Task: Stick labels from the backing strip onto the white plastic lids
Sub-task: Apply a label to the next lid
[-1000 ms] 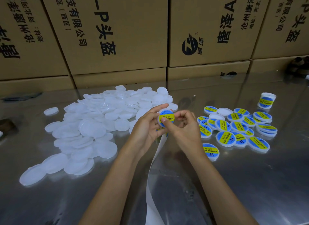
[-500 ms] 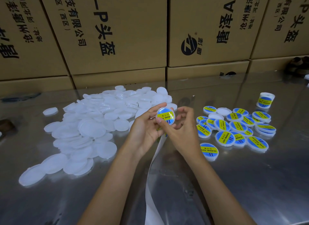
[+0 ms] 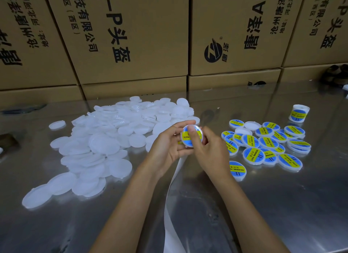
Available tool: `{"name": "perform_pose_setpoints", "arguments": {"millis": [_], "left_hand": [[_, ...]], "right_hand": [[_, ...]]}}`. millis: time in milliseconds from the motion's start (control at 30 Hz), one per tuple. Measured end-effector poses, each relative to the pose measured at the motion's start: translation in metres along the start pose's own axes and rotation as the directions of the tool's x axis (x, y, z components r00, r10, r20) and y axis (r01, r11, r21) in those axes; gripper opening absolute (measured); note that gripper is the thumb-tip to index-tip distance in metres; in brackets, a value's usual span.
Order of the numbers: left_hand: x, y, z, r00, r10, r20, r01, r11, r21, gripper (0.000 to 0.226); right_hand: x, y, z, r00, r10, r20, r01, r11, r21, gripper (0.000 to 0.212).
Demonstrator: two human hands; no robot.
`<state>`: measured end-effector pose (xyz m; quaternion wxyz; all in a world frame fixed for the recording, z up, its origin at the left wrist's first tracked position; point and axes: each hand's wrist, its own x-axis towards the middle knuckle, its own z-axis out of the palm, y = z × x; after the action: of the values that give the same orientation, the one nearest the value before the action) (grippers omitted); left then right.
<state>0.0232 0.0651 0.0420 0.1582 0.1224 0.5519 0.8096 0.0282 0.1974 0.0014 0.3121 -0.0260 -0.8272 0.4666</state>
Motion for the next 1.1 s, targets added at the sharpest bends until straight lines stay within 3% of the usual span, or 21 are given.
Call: {"name": "perform_pose_setpoints", "arguments": {"millis": [300, 433, 533, 600, 733, 967, 1100], "left_hand": [[-0.004, 0.002, -0.006, 0.977, 0.198, -0.077, -0.145, 0.885, 0.442, 0.034], [-0.002, 0.003, -0.010, 0.941, 0.233, -0.244, -0.141, 0.929, 0.342, 0.029], [0.001, 0.003, -0.011, 0.915, 0.217, -0.340, -0.152, 0.966, 0.210, 0.030], [0.002, 0.002, -0.011, 0.901, 0.233, -0.366, -0.161, 0.963, 0.217, 0.030], [0.000, 0.001, -0.011, 0.900, 0.260, -0.350, -0.193, 0.957, 0.214, 0.028], [0.000, 0.002, -0.009, 0.917, 0.285, -0.280, -0.206, 0.937, 0.282, 0.024], [-0.001, 0.002, -0.007, 0.962, 0.242, -0.126, -0.188, 0.923, 0.335, 0.046]], "right_hand": [[0.001, 0.001, 0.001, 1.000, 0.005, 0.029, -0.008, 0.993, 0.118, 0.052], [0.003, 0.002, 0.003, 0.997, 0.064, 0.045, -0.074, 0.957, 0.280, 0.062], [0.001, 0.003, 0.008, 0.984, 0.045, 0.174, -0.086, 0.967, 0.239, 0.062], [-0.002, 0.002, 0.010, 0.975, 0.025, 0.221, -0.065, 0.982, 0.178, 0.065], [-0.001, 0.004, 0.010, 0.983, -0.013, 0.184, -0.023, 0.982, 0.189, 0.065], [-0.003, 0.002, 0.008, 0.982, -0.033, 0.185, -0.003, 0.981, 0.192, 0.044], [-0.002, 0.001, 0.006, 0.989, -0.010, 0.145, -0.020, 0.979, 0.204, 0.044]]}}
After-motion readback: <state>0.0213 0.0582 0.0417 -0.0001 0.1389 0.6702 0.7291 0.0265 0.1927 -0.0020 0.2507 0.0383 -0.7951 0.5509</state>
